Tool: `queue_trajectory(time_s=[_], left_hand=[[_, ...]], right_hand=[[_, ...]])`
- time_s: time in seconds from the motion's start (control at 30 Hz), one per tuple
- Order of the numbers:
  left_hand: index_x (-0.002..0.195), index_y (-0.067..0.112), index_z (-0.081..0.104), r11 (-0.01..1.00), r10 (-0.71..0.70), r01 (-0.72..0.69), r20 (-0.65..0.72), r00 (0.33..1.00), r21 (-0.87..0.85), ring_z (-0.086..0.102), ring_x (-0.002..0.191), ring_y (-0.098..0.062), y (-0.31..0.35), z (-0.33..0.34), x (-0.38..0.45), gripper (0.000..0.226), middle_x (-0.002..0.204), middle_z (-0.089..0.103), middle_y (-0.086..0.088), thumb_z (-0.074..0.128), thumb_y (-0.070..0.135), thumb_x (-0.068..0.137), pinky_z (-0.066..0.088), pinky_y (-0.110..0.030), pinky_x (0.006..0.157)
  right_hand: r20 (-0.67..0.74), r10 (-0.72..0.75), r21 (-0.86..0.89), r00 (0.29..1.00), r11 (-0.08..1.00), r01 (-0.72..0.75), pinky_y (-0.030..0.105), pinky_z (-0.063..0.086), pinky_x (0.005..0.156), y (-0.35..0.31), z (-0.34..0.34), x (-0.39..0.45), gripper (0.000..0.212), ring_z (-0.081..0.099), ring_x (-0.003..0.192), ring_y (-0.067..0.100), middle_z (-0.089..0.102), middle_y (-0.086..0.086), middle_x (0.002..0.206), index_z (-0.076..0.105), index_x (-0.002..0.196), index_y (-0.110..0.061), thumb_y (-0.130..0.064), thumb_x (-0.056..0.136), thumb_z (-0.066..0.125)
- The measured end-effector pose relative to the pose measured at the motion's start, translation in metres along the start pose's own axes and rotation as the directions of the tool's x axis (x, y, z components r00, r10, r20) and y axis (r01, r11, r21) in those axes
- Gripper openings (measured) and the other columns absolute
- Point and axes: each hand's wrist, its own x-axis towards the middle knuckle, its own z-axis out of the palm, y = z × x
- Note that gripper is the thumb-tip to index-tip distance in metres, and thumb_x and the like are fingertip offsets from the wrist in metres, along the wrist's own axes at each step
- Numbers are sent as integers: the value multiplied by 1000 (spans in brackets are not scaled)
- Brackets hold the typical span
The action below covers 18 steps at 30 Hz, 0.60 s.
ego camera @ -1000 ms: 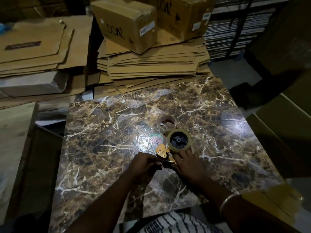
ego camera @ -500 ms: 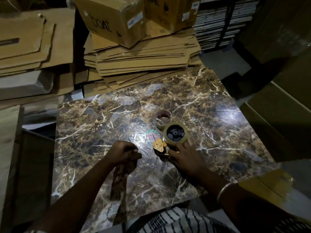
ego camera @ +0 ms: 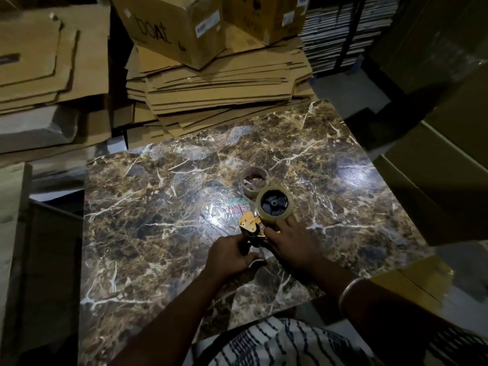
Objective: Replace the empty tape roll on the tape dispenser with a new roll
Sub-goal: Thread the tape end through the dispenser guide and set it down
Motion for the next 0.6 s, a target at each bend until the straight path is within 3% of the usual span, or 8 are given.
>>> queue_trajectory(time_s=[0.13,0.23,0.37,0.47,0.6], left_hand=[[89,29,72,998,-41,42,-12,999,39,68,70,-9,7,8,-5,48,74,73,8,69,70,65,53,-26,65],[98,34,73,996,-40,44,-47,998,78,70,71,-10,10,13,-6,51,75,74,8,61,74,68,55,-27,66],[97,30,72,993,-71,80,-93,993,92,71,72,-19,8,17,-7,36,77,75,2,54,53,77,55,-29,64],[103,35,75,995,-6,19,-130,991,96,71,71,-19,7,19,-10,32,82,77,2,54,43,80,54,-27,61],[109,36,75,997,67,-72,-169,983,-24,71,73,-18,-1,15,-15,28,88,78,0,57,40,88,54,-29,62]], right_hand=[[-13,-3,-11,1000,1000,3,37,44,65,0,0,-1,34,55,92,32,62,7,108,61,113,-24,-50,91,61],[-32,-8,-7,999,1000,8,37,44,65,1,2,-1,34,54,91,32,62,8,108,61,113,-24,-49,91,59],[-36,-8,-4,999,1000,7,37,45,64,0,3,-1,35,55,90,32,62,8,106,62,113,-24,-50,91,59],[-23,-1,4,1000,1000,1,37,45,65,0,3,-1,35,54,90,31,62,8,107,62,114,-24,-49,90,61],[14,5,14,1000,1000,-5,38,46,69,1,2,-1,35,53,95,30,61,7,112,59,118,-25,-49,93,57]])
